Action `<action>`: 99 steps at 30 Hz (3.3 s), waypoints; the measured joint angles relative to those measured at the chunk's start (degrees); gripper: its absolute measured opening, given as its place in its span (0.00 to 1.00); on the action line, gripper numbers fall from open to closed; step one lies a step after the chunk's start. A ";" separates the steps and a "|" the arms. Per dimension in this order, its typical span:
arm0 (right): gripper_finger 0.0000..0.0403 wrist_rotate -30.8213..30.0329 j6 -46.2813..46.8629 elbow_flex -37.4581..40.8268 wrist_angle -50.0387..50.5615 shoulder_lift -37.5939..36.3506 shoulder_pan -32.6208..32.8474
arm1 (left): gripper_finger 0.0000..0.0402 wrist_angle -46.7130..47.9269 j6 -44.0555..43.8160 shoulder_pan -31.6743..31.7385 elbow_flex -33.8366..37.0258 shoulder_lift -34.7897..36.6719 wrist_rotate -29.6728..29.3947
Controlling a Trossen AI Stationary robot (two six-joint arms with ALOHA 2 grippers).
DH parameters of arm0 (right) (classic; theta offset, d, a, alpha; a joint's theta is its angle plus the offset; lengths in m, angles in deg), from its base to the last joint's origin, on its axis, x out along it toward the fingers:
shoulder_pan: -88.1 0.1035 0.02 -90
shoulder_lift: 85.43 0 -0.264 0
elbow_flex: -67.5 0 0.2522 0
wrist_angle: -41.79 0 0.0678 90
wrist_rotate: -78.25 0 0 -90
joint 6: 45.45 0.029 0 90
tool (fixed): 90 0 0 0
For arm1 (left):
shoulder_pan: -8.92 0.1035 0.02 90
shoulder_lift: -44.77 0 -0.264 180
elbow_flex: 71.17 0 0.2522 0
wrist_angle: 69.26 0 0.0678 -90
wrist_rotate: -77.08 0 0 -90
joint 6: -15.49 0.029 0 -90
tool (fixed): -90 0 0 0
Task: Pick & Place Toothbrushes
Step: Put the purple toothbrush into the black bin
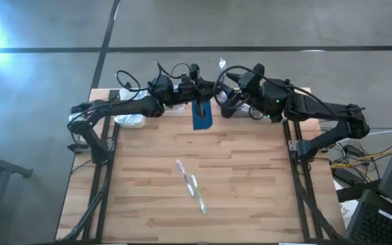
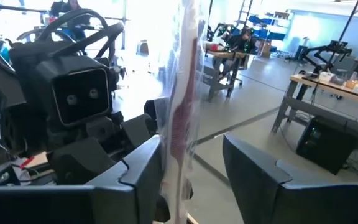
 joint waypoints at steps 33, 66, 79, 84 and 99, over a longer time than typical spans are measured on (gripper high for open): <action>0.04 1.57 -2.85 0.00 -0.03 -0.37 0.02 | 0.15 0.97 -0.72 0.50 0.02 0.02 -0.10; 0.03 37.69 -1.94 -5.77 44.82 11.07 -36.73 | 0.58 36.21 10.26 7.06 0.09 19.62 -9.70; 0.03 41.59 -10.21 -5.92 54.77 24.79 -39.91 | 0.58 37.49 8.06 7.02 0.09 24.15 -11.15; 0.03 40.46 -10.56 -5.97 54.62 27.06 -40.11 | 0.58 39.58 6.28 7.02 0.07 24.13 -11.15; 0.03 39.91 -10.66 -5.53 51.62 30.50 -42.28 | 0.58 41.29 5.20 7.02 0.09 24.06 -11.13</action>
